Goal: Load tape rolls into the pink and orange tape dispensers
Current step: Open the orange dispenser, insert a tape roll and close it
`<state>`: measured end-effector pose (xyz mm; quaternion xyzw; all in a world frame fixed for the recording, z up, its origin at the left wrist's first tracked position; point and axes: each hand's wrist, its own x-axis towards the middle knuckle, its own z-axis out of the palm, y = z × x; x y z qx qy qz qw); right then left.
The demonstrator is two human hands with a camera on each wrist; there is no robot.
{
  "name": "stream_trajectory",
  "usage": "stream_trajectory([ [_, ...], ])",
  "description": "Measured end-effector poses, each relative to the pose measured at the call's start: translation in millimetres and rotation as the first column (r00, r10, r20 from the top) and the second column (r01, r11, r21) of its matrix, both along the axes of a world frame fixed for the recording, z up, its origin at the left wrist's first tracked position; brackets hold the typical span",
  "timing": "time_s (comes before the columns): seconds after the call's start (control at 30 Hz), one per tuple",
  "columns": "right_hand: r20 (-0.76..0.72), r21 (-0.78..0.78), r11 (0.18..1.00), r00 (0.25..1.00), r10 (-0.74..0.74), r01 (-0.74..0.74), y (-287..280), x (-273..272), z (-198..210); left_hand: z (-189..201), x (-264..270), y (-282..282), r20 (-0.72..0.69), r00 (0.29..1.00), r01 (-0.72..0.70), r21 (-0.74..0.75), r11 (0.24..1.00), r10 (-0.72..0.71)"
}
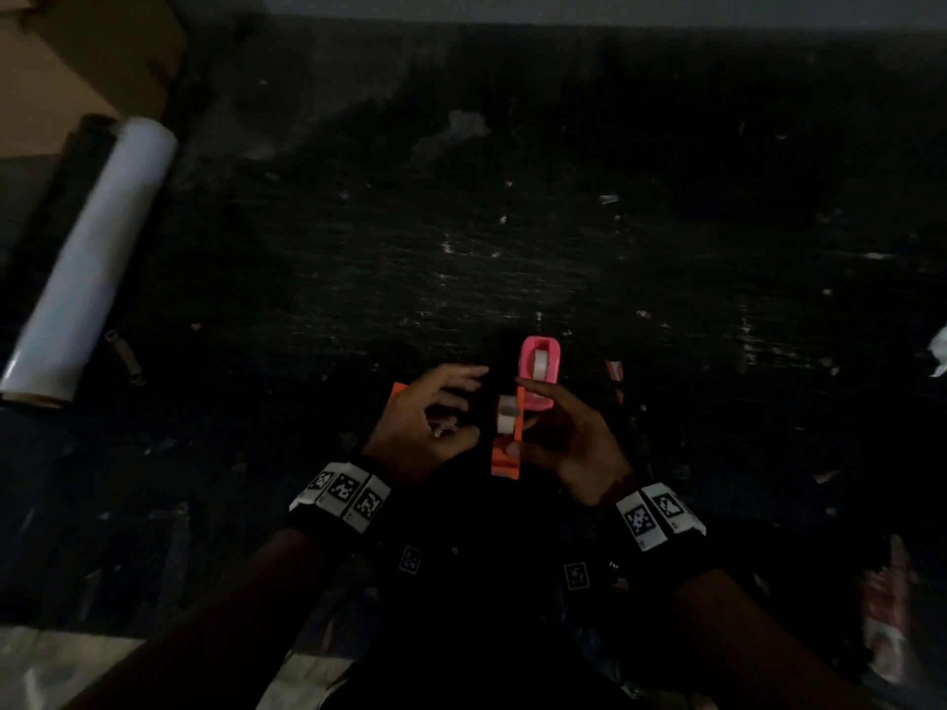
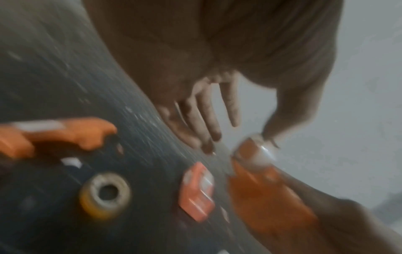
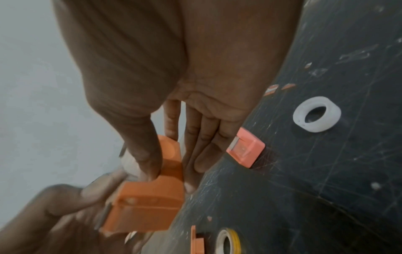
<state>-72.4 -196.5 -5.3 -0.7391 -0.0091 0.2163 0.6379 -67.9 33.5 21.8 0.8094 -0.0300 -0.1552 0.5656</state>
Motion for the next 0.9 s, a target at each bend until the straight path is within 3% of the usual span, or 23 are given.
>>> stream_trajectory([
  [0.07,0.002,-0.027,1.000,1.000,0.003,-0.003,-1.2,1.4,-1.3,-10.1,3.8,19.4,0.075,0.987,-0.154,0.183,0.971,0.142],
  [0.13,0.012,-0.050,0.999,1.000,0.008,-0.007,-2.4,2.4,-2.5,-25.1,8.4,43.3,0.113,0.970,-0.242,0.425,0.872,0.214],
  [0.23,0.032,-0.064,0.998,0.999,0.005,-0.003,-2.0,3.7,-2.5,-41.5,10.8,68.0,-0.094,0.972,-0.103,0.652,0.751,0.215],
  [0.3,0.026,-0.069,0.998,1.000,0.014,-0.012,-2.3,4.0,-2.9,-53.8,11.0,75.3,-0.184,0.966,-0.007,0.684,0.730,0.182],
  [0.5,0.023,-0.129,0.991,0.999,0.049,-0.046,-2.2,2.1,-1.9,-64.5,22.6,71.8,-0.177,0.977,0.037,0.697,0.716,0.122],
  [0.57,0.017,-0.119,0.992,0.999,0.048,-0.046,-2.7,1.6,-2.0,-62.0,28.3,70.6,-0.167,0.979,0.033,0.685,0.727,0.113],
  [0.63,0.018,-0.110,0.993,0.999,0.043,-0.040,-3.5,1.9,-1.2,-58.6,32.7,69.1,-0.198,0.974,0.036,0.600,0.799,0.105],
  [0.77,0.024,-0.074,0.997,1.000,0.008,-0.006,-3.7,4.8,3.6,-33.5,33.2,58.8,-0.231,0.973,0.069,0.319,0.945,0.007],
  [0.9,0.042,-0.057,0.998,0.999,0.009,-0.007,-0.5,9.3,11.2,5.6,21.8,39.0,-0.213,0.974,0.085,0.037,0.996,-0.075],
])
